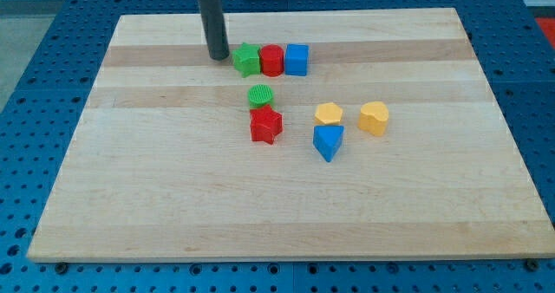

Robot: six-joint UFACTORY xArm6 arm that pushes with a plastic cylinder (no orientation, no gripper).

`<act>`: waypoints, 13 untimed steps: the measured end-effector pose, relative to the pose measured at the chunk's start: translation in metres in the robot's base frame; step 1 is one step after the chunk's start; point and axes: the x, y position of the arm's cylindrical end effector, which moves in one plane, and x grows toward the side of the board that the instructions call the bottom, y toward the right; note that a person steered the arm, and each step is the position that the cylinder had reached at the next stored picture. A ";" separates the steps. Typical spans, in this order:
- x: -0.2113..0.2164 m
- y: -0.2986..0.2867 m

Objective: Place the green circle to the right of the blue cube

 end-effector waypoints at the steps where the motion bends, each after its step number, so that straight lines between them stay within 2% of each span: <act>1: 0.016 -0.016; 4: 0.112 -0.004; 6: 0.149 0.029; 8: 0.146 0.033; 10: 0.126 0.049; 12: 0.110 0.129; 13: 0.101 0.151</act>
